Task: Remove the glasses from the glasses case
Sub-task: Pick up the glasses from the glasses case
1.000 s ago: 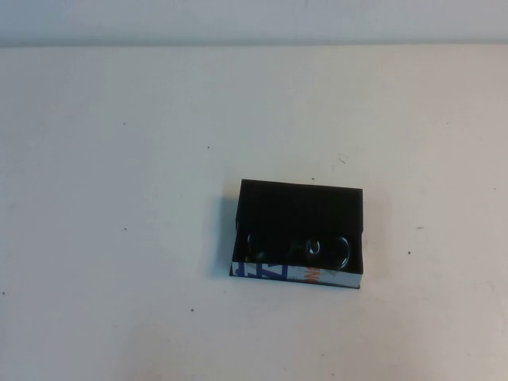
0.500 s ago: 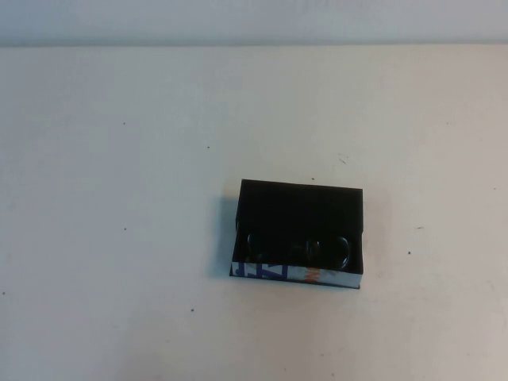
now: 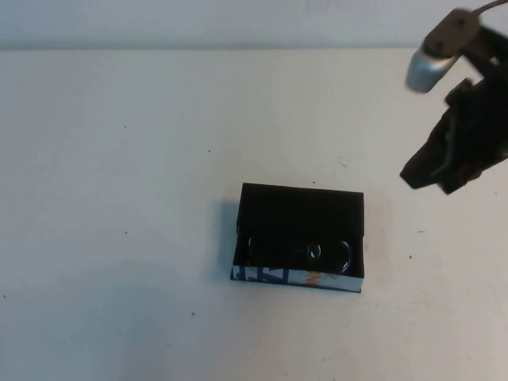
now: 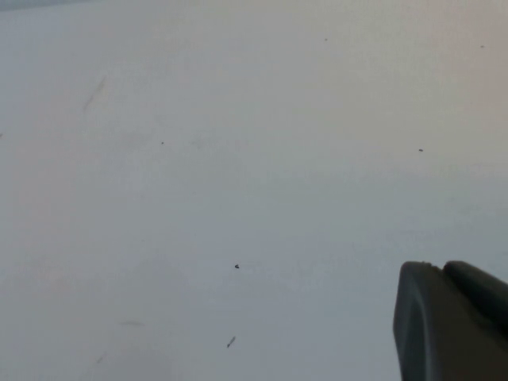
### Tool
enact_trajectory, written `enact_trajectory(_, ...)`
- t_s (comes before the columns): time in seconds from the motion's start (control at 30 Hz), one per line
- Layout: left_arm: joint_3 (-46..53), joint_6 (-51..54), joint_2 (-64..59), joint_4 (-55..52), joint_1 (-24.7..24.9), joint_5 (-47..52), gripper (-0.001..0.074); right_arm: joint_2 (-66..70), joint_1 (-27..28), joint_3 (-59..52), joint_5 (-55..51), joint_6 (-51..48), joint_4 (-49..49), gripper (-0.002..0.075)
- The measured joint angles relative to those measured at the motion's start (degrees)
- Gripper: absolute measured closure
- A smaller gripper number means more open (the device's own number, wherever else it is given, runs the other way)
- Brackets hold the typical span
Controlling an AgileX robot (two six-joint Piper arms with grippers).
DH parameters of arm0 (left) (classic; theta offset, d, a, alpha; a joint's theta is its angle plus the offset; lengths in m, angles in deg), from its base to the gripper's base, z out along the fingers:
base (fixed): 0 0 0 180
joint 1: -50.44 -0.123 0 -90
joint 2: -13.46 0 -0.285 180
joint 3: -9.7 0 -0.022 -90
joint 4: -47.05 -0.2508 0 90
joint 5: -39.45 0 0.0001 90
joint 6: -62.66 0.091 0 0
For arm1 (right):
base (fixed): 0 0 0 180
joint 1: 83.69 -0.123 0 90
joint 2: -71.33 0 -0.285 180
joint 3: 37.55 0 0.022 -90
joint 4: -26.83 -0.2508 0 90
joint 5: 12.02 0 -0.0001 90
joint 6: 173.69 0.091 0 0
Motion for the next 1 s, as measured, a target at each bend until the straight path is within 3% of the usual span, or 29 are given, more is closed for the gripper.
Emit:
enact_trajectory(0.17,0.0,0.0,0.0,0.0,0.0,0.0,0.0741,8.5,-6.4,3.5,-0.2,-0.2,11.3,0.0743)
enact_trajectory(0.53,0.0,0.0,0.0,0.0,0.0,0.0,0.0741,20.0,-15.7,5.7,3.1,-0.4,21.1,0.0731)
enact_trajectory(0.63,0.0,0.0,0.0,0.0,0.0,0.0,0.0741,21.5,-18.0,5.8,6.6,-2.3,20.4,0.0662)
enact_trajectory(0.8,0.0,0.0,0.0,0.0,0.0,0.0,0.0741,22.8,-20.8,6.1,10.5,-5.1,18.9,0.0459)
enact_trajectory(1.0,0.0,0.0,0.0,0.0,0.0,0.0,0.0741,24.7,-21.9,6.1,14.9,-5.2,18.8,0.042)
